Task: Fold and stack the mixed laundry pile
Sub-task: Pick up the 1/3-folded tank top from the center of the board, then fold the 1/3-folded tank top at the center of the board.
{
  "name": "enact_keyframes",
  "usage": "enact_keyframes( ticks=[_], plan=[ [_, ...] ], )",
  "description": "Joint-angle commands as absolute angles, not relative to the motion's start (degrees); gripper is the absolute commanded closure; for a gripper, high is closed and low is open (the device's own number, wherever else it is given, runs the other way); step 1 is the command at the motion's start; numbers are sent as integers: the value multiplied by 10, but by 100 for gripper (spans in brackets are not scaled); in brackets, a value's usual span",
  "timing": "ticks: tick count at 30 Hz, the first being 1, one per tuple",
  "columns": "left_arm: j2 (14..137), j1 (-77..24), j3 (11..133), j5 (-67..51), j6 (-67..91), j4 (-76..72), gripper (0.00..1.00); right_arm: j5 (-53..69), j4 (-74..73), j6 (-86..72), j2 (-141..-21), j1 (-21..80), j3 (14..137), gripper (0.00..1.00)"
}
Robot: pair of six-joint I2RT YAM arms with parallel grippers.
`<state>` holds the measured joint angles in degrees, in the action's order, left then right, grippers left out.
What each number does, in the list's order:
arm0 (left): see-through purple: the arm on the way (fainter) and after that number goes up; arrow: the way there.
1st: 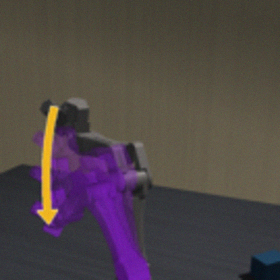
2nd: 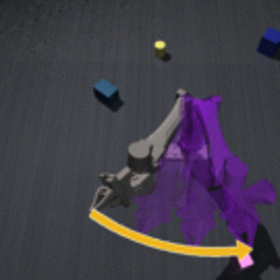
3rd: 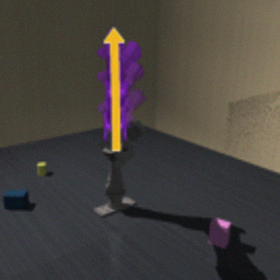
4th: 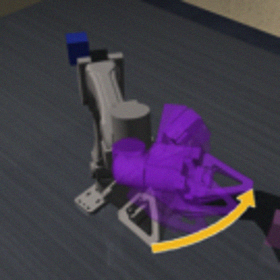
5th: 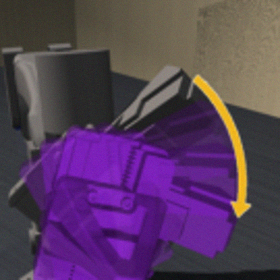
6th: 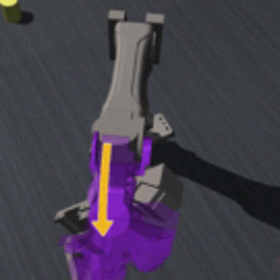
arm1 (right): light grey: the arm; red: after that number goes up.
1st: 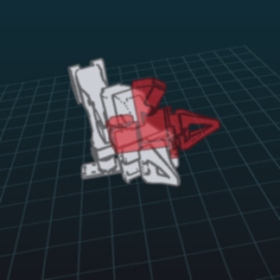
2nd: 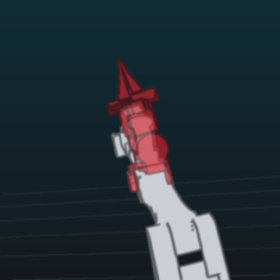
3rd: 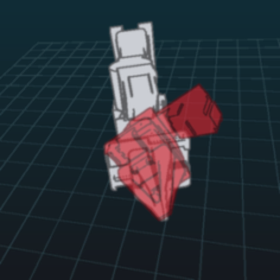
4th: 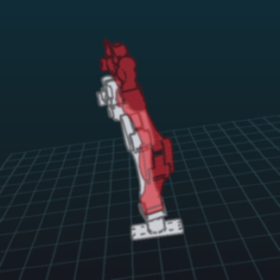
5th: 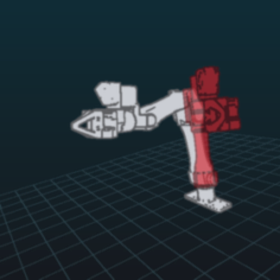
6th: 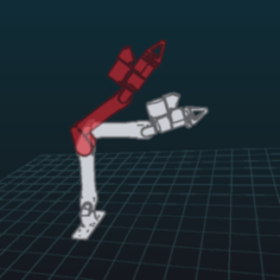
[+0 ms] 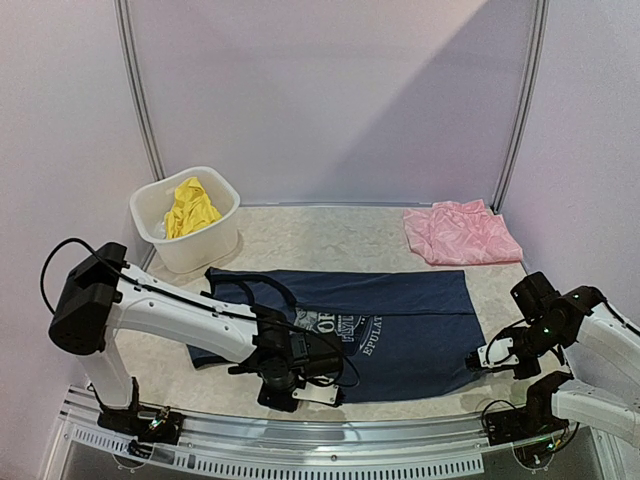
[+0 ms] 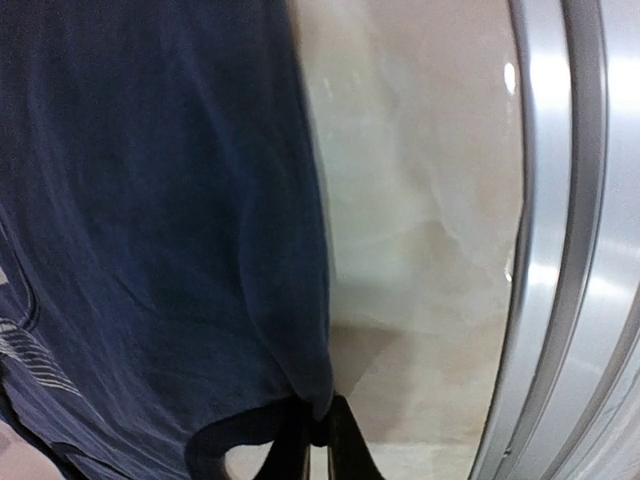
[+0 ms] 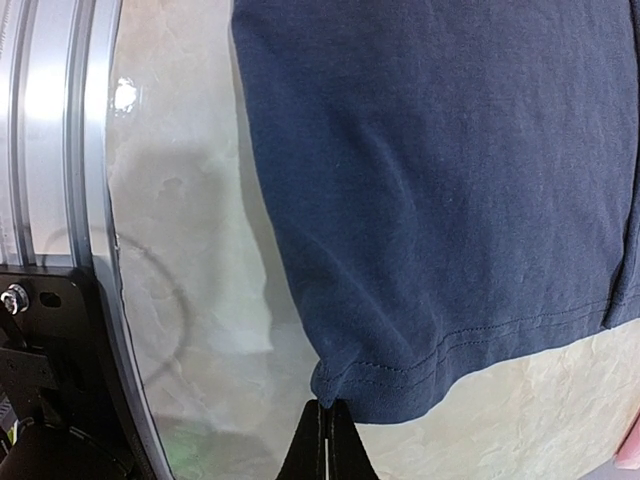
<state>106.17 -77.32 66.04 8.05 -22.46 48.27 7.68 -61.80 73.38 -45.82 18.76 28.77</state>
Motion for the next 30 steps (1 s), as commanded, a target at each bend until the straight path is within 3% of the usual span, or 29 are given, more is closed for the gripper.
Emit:
enact_keyframes(
  ticks=[1, 16, 30],
  plan=[
    [1082, -784, 660, 88, -224, 477, 100, 94, -635, 717, -461, 191, 314, 100],
    [989, -683, 673, 168, -231, 483, 100, 127, -640, 656, -531, 174, 436, 100],
    [1053, -599, 758, 126, -247, 473, 100, 139, -604, 602, -698, 81, 498, 100]
  ],
)
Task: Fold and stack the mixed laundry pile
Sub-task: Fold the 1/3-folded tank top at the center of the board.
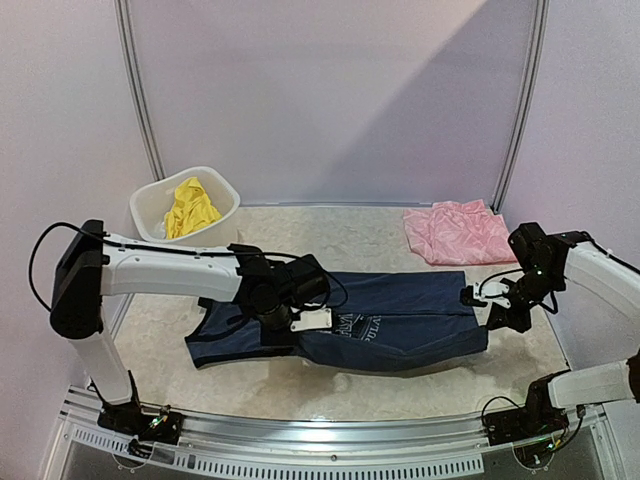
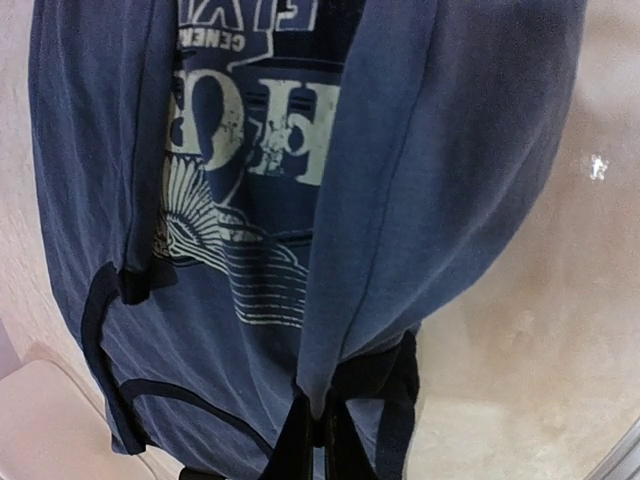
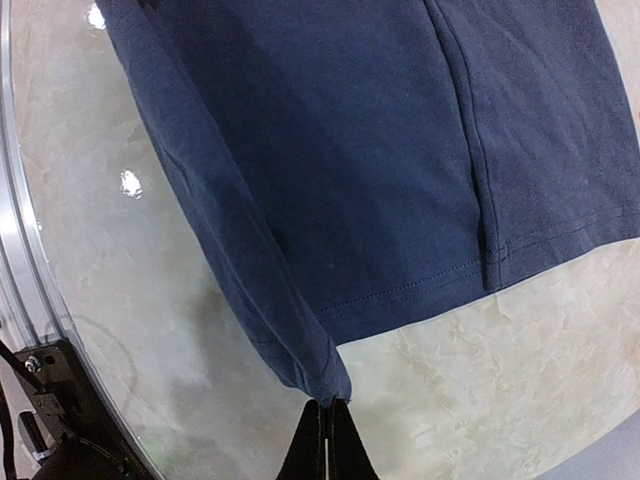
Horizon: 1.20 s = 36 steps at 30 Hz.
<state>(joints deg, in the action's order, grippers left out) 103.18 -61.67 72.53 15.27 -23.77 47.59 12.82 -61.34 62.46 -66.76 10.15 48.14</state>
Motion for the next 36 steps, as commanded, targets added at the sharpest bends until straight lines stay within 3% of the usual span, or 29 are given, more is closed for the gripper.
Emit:
enact_keyframes(
  ticks=[1, 12, 25, 36],
  plan=[
    [1062, -597, 769, 120, -248, 479, 100, 140, -601, 601, -705, 77, 502, 100],
    [1095, -586, 866, 43, -240, 565, 100, 122, -588, 586, -747, 51, 527, 100],
    [1079, -574, 844, 58, -201, 610, 100, 125, -579, 586, -737, 22, 532, 100],
    [1152, -522, 889, 71, -199, 597, 100, 123, -532, 551, -846, 23, 572, 100]
  ],
)
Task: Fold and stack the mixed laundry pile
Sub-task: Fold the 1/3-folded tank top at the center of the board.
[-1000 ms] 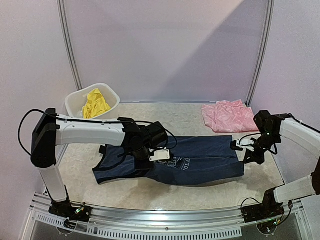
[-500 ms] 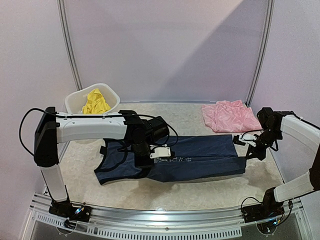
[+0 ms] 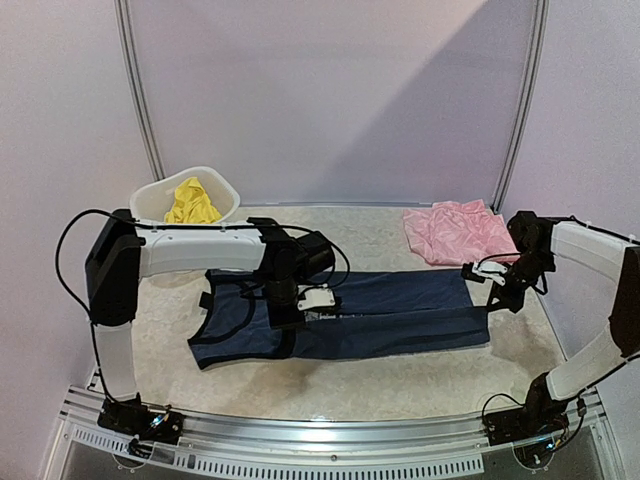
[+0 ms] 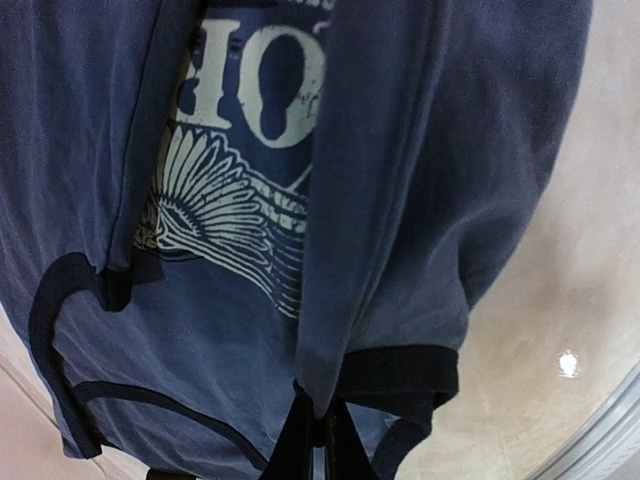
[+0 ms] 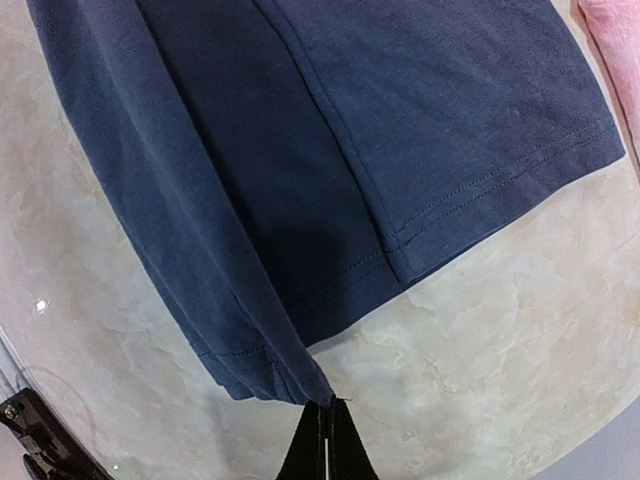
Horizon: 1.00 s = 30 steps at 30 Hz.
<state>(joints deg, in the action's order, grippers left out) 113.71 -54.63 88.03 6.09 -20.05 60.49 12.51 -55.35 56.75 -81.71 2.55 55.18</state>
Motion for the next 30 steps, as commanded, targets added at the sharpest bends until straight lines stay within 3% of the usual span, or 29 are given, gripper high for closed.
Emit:
enact_keyframes(
  ticks=[1, 16, 30],
  plan=[
    [1155, -517, 889, 73, -199, 589, 100, 122, -528, 550, -858, 23, 574, 100],
    [1215, -485, 940, 47, -202, 587, 96, 139, -493, 502, -988, 23, 644, 98],
    [1225, -470, 956, 55, -195, 576, 91, 126, -453, 457, -1024, 23, 658, 95]
  ],
)
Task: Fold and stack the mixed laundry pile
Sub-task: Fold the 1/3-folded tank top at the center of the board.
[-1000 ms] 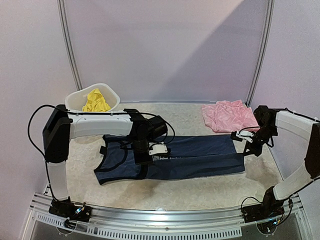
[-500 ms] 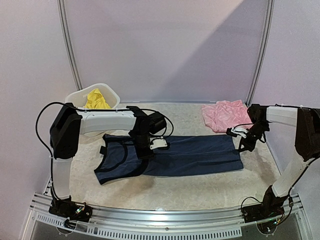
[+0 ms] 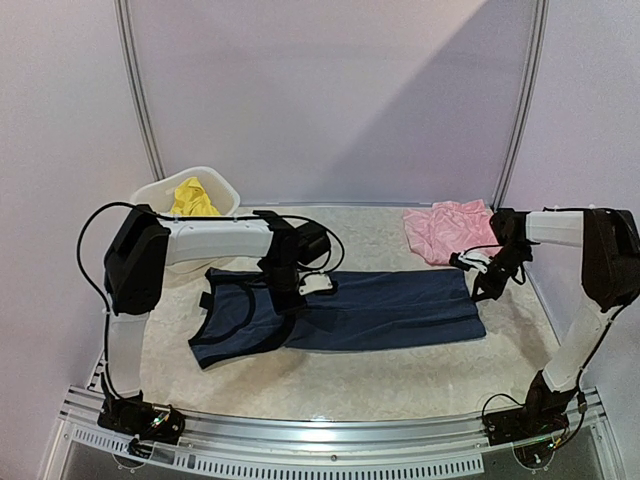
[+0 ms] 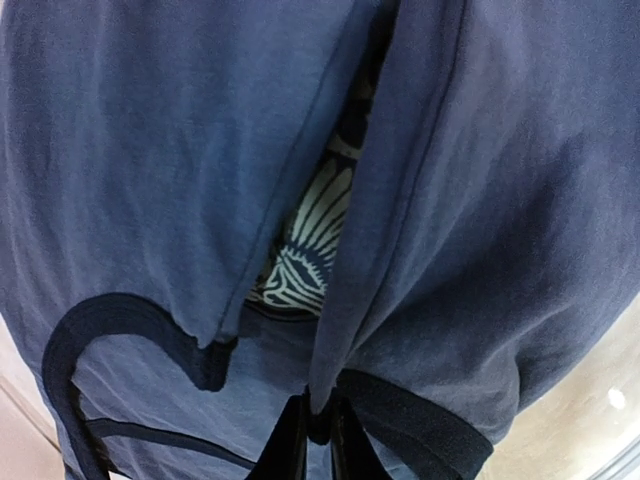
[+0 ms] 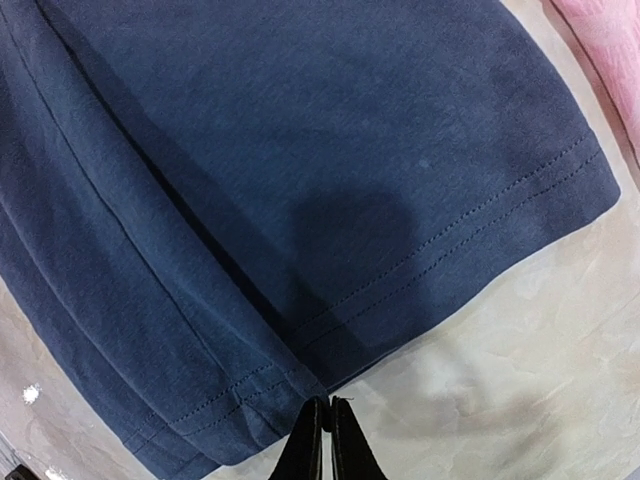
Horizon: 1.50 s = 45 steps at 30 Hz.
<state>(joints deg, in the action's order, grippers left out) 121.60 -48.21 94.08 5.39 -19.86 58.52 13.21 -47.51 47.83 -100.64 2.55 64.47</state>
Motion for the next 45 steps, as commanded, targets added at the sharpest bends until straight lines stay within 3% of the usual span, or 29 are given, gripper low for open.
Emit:
enact_keyframes(
  ticks=[1, 9, 15, 19, 24, 30, 36, 45],
  plan=[
    [1225, -470, 956, 55, -195, 575, 91, 123, -452, 453, -1027, 22, 659, 95],
    [1225, -468, 954, 77, -187, 561, 85, 125, -431, 425, -1037, 23, 665, 90],
    [1194, -468, 958, 104, -169, 565, 72, 136, -435, 389, -993, 23, 662, 66],
    [1125, -468, 936, 135, -135, 584, 67, 129, -439, 377, -934, 23, 655, 60],
    [996, -479, 827, 103, -98, 645, 61, 149, -464, 387, -866, 23, 651, 57],
    [871, -565, 664, 167, -93, 692, 58, 192, -485, 391, -834, 24, 636, 56],
    [930, -588, 649, 220, -131, 757, 62, 197, -483, 400, -833, 23, 636, 56],
    [952, -598, 576, 237, -132, 740, 61, 208, -482, 416, -844, 24, 631, 56]
  ],
)
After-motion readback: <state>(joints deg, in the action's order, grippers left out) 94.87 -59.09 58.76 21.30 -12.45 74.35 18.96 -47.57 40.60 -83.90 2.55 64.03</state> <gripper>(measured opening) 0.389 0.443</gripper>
